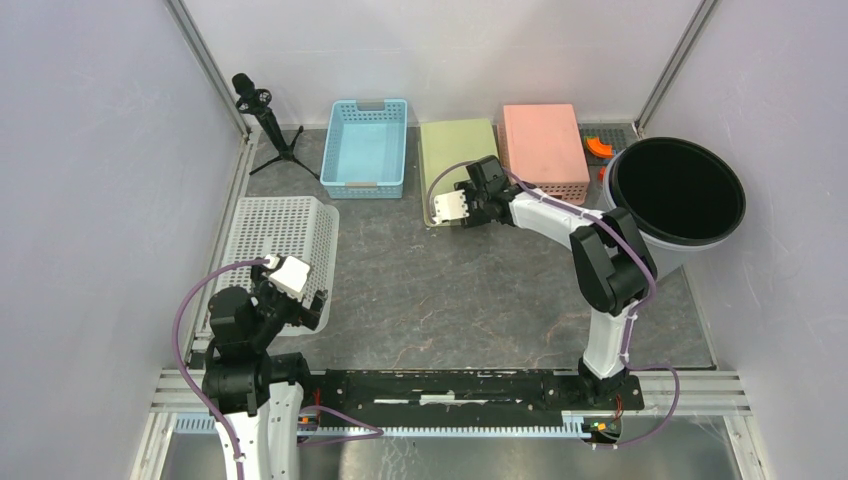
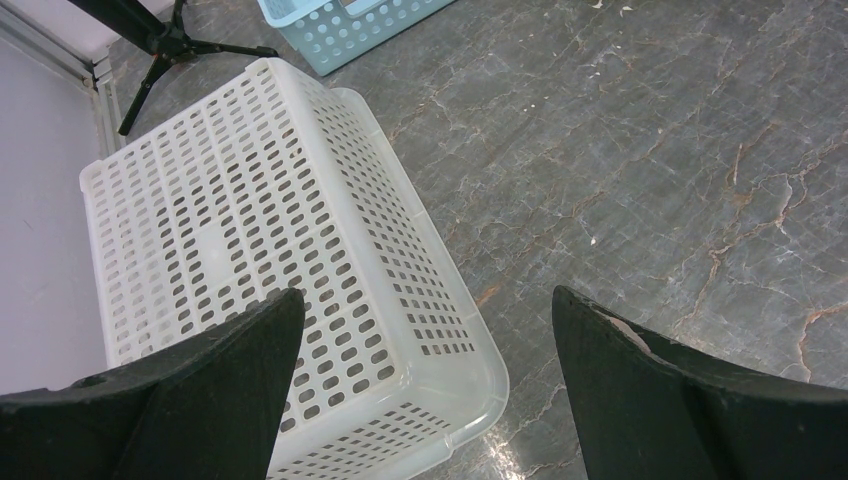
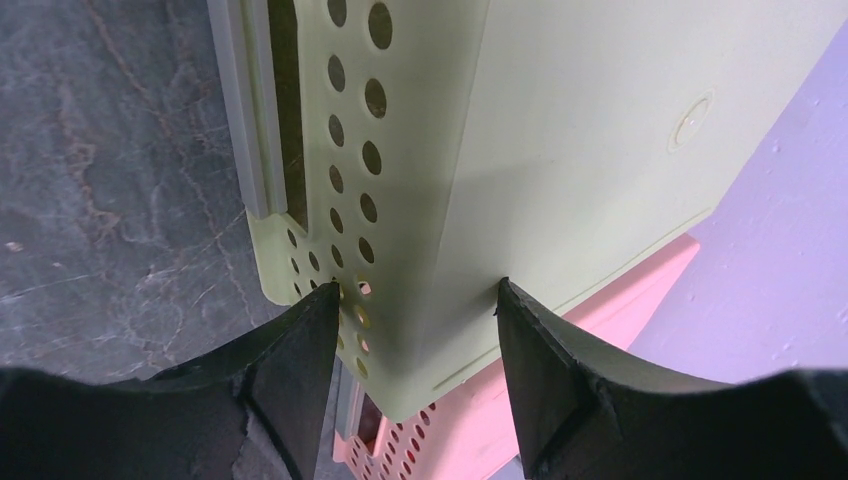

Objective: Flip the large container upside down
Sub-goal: Move the container to the center of the board.

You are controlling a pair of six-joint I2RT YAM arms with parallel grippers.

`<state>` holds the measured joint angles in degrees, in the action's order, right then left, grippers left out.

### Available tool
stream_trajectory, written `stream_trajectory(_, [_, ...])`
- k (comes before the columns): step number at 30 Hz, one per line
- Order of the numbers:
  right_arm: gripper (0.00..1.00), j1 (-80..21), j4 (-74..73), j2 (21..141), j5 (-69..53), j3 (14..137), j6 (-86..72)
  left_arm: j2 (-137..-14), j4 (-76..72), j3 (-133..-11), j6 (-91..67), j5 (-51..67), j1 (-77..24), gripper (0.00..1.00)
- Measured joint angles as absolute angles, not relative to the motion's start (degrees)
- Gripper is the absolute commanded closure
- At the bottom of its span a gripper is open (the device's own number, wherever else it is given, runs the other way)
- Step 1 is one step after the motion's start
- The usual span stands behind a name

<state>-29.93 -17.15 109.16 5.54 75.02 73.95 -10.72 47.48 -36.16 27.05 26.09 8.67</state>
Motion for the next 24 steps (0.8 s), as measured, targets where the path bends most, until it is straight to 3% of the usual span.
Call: stream_trajectory(24, [0.36, -29.2, -14.2, 115.0, 8.1, 81.3, 68.3, -10.7, 47.5, -36.2, 27.0, 26.1, 8.7, 0.00])
